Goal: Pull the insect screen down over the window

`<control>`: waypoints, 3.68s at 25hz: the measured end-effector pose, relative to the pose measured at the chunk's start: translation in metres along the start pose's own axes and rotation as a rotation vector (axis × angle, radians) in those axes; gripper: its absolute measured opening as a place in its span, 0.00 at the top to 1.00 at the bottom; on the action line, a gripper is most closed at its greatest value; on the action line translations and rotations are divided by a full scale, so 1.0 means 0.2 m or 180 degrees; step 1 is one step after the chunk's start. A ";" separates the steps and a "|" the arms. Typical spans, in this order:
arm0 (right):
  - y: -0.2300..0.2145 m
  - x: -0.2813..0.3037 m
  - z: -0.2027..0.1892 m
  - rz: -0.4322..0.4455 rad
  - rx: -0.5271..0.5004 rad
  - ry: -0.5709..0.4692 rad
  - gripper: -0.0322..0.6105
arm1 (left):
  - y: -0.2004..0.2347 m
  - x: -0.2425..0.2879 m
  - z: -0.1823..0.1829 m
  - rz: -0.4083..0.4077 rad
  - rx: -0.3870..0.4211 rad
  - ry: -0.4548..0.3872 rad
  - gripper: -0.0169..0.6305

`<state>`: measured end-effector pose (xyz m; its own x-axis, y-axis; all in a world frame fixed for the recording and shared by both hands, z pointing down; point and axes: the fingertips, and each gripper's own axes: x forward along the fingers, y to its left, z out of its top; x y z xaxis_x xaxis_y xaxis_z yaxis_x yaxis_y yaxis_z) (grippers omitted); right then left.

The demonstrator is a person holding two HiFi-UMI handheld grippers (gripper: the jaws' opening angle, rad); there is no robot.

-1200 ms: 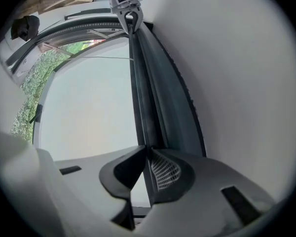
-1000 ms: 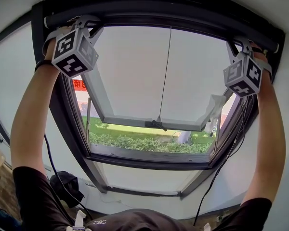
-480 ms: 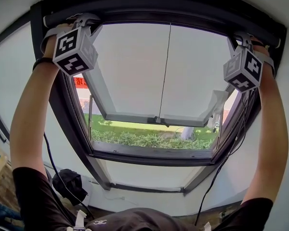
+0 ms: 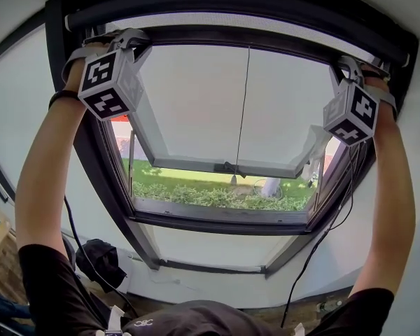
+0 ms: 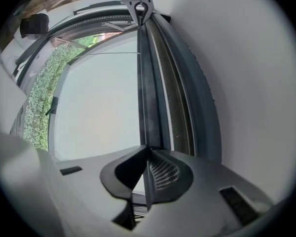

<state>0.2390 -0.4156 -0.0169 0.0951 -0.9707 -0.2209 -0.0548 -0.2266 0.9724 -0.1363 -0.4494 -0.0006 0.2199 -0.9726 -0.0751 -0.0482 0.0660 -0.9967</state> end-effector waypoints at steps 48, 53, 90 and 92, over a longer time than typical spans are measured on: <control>1.87 -0.44 -0.16 0.1914 -0.0097 0.0172 0.91 | -1.91 -0.21 -0.02 -0.1670 -0.0317 -0.0062 0.94; 2.11 -0.50 -0.19 0.2170 -0.0139 0.0245 0.91 | -2.15 -0.22 -0.05 -0.1983 -0.0375 -0.0018 0.94; 2.50 -0.59 -0.24 0.2493 -0.0252 0.0477 0.91 | -2.54 -0.26 -0.05 -0.2359 -0.0526 0.0125 0.94; 2.55 -0.60 -0.24 0.2516 -0.0242 0.0496 0.91 | -2.59 -0.27 -0.05 -0.2426 -0.0552 0.0149 0.94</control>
<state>0.2484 -0.4113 0.5080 0.1942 -0.8178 0.5417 -0.0966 0.5335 0.8402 -0.1332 -0.4344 0.5202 0.2123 -0.7443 0.6332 -0.0528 -0.6557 -0.7532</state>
